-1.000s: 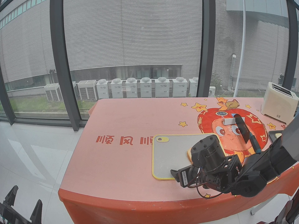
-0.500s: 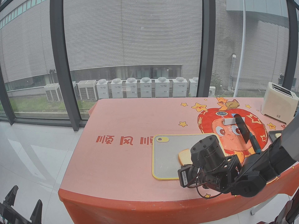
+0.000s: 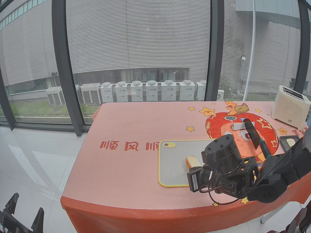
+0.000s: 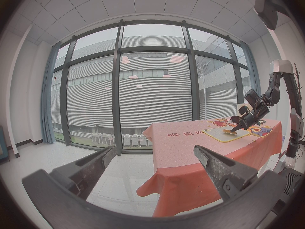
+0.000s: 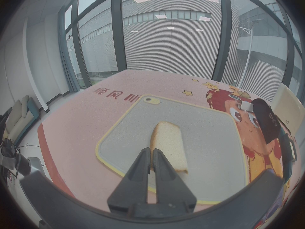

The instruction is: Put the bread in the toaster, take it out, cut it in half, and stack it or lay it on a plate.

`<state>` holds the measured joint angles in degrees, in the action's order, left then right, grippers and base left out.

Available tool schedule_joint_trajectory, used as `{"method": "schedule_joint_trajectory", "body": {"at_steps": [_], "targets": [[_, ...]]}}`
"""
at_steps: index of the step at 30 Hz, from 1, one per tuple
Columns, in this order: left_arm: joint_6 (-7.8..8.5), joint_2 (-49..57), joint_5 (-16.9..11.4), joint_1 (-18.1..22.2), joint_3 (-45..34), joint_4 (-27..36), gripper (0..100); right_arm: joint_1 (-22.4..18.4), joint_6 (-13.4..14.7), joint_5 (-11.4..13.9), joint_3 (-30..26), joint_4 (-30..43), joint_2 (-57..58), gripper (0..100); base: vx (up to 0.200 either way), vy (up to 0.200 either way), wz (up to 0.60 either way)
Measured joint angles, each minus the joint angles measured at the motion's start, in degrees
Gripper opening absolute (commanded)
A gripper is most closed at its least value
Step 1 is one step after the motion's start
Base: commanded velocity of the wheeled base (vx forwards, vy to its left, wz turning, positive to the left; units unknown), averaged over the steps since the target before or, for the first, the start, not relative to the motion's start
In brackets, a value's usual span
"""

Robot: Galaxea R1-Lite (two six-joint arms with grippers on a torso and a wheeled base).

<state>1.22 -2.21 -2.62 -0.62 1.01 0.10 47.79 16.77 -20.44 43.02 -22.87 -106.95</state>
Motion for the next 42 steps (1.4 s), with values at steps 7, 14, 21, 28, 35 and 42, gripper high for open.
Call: {"method": "schedule_joint_trajectory", "body": {"at_steps": [7,14,21,28,35,42], "targets": [[0.0,0.0,0.0,0.0,0.0,0.0,100,-0.3,-1.1,-0.1,-0.5,0.0,4.0,0,0.0,0.0,0.0],[0.01,0.0,0.0,0.0,0.0,0.0,100,-0.7,-1.1,-0.1,-2.5,0.0,7.6,0,0.0,0.0,0.0],[0.0,0.0,0.0,0.0,0.0,0.0,100,-0.8,-0.6,0.1,-5.0,-0.3,12.2,0,0.0,0.0,0.0],[0.0,0.0,0.0,0.0,0.0,0.0,100,-1.4,-0.2,0.5,-9.6,-1.1,18.1,0,0.0,0.0,0.0],[0.0,0.0,0.0,0.0,0.0,0.0,100,-2.2,1.6,0.6,-12.3,-1.2,22.2,0,0.0,0.0,0.0],[-0.05,0.0,0.1,0.0,0.0,0.0,100,-2.3,2.2,-0.2,-14.6,-1.0,24.6,0,0.0,0.0,0.0]]}}
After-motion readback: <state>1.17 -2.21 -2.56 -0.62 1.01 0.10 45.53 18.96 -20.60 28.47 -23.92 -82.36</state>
